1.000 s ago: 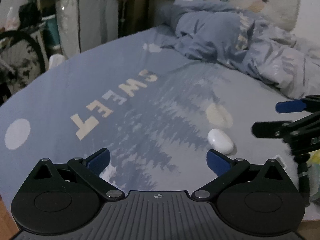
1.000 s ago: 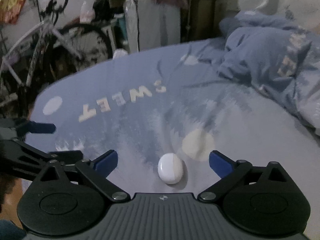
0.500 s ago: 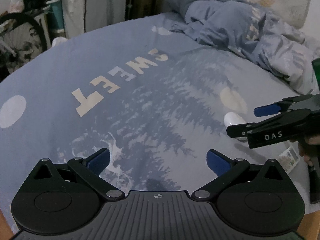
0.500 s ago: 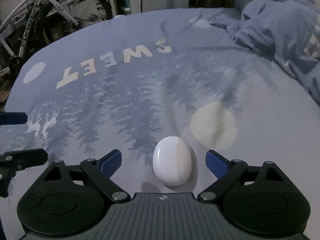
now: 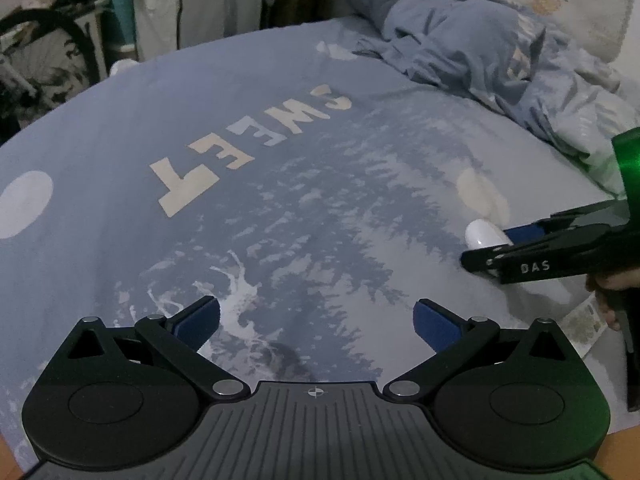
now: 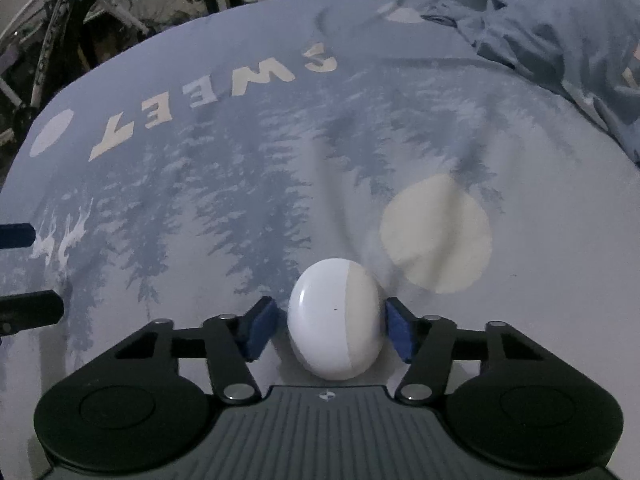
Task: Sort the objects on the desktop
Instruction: 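Lower the right tool onto the white earbud case and close it, then carry the earbud case in the right tool over the cardboard box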
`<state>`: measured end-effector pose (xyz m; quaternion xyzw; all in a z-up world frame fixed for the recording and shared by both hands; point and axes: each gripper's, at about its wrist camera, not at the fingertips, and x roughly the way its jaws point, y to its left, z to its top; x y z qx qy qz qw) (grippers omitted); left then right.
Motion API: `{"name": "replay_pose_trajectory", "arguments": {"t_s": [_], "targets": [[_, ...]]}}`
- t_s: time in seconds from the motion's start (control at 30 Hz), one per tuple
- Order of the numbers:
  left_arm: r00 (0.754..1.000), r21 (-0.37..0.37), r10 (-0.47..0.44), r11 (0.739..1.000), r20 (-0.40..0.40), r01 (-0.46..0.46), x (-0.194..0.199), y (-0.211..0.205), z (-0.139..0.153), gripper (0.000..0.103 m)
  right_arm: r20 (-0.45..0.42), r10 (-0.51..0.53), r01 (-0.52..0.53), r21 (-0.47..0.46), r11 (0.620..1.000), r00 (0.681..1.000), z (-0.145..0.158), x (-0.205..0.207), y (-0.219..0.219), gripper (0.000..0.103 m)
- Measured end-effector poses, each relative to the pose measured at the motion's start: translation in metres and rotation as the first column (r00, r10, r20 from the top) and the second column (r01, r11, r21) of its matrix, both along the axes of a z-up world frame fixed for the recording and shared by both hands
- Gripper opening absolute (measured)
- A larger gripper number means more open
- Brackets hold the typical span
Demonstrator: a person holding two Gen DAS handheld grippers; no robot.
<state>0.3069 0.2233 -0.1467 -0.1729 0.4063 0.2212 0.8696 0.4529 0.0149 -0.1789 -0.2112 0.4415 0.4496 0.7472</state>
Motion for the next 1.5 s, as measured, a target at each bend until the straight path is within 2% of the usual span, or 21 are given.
{"name": "replay_pose_trajectory", "arguments": {"t_s": [0.3, 0.6, 0.87, 1.07, 1.3, 1.5], "targets": [[1.000, -0.006, 0.000, 1.000, -0.001, -0.001, -0.009, 0.002, 0.003, 0.103, 0.022, -0.032, 0.032, 0.013, 0.999, 0.999, 0.007, -0.008, -0.005, 0.051], [0.999, 0.009, 0.003, 1.000, 0.033, -0.003, -0.027, -0.005, 0.030, 0.103, 0.062, -0.061, 0.057, 0.062, 0.996, 0.996, 0.055, -0.029, -0.024, 0.051], [0.994, 0.031, -0.035, 0.999, 0.105, 0.031, -0.050, -0.027, 0.083, 0.103, 0.111, -0.133, 0.117, 0.138, 0.983, 0.985, 0.119, -0.051, -0.058, 0.051], [0.982, 0.067, -0.078, 0.995, 0.174, 0.067, -0.069, -0.051, 0.130, 0.103, 0.158, -0.191, 0.161, 0.187, 0.969, 0.969, 0.175, -0.084, -0.100, 0.051], [0.960, 0.108, -0.129, 0.989, 0.249, 0.105, -0.090, -0.083, 0.182, 0.103, 0.212, -0.256, 0.199, 0.256, 0.946, 0.943, 0.231, -0.125, -0.140, 0.051], [0.930, 0.149, -0.184, 0.978, 0.317, 0.143, -0.106, -0.114, 0.227, 0.103, 0.251, -0.303, 0.222, 0.304, 0.927, 0.919, 0.273, -0.155, -0.170, 0.051]]}}
